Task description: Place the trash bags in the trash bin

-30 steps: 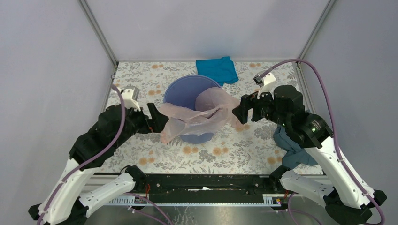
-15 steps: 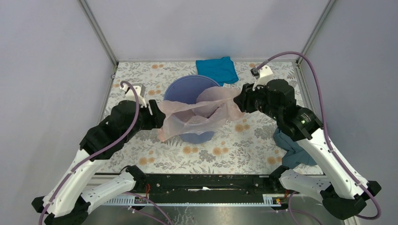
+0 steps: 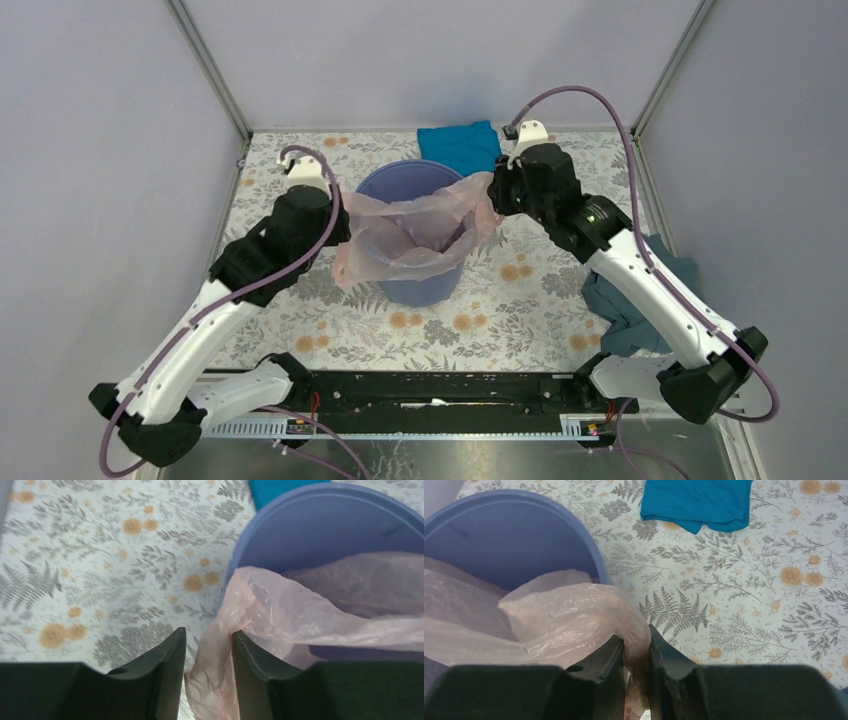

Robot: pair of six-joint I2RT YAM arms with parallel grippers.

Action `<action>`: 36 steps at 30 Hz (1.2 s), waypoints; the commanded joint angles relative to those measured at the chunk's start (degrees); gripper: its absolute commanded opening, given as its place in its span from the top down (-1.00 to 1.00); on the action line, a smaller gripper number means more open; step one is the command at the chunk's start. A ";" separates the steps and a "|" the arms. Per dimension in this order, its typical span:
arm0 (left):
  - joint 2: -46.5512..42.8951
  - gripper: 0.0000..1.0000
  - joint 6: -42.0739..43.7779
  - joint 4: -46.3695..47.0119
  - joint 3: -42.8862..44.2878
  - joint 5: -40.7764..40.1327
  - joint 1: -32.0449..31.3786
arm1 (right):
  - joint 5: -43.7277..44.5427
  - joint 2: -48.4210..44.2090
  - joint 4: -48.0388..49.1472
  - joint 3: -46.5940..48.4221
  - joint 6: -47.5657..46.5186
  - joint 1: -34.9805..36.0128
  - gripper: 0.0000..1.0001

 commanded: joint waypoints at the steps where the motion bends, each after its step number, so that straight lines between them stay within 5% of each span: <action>1: 5.86 0.01 4.00 6.51 3.32 -2.45 3.55 | 4.56 3.97 4.04 4.46 -1.31 -1.17 0.50; 6: 10.84 -0.06 5.27 8.85 5.13 1.99 10.20 | 2.69 8.93 5.72 6.97 -1.92 -3.95 0.29; 9: 12.32 0.32 4.74 11.35 4.61 7.34 14.46 | -0.12 10.85 7.52 7.21 -1.90 -5.77 0.25; 12: 13.54 0.41 2.76 13.59 3.53 11.38 17.58 | -1.97 12.85 8.67 7.37 -1.86 -7.16 0.29; 22: 6.55 -0.39 2.65 14.92 0.10 21.37 19.38 | -8.19 11.47 11.69 3.77 -1.90 -8.08 0.37; 33: 0.52 -0.36 1.72 11.68 -1.79 19.48 19.39 | -11.42 8.82 11.55 2.24 -0.23 -8.08 0.34; 36: 1.33 -0.48 1.91 12.80 -1.57 20.64 19.47 | -12.05 8.49 11.77 2.39 0.28 -8.08 0.34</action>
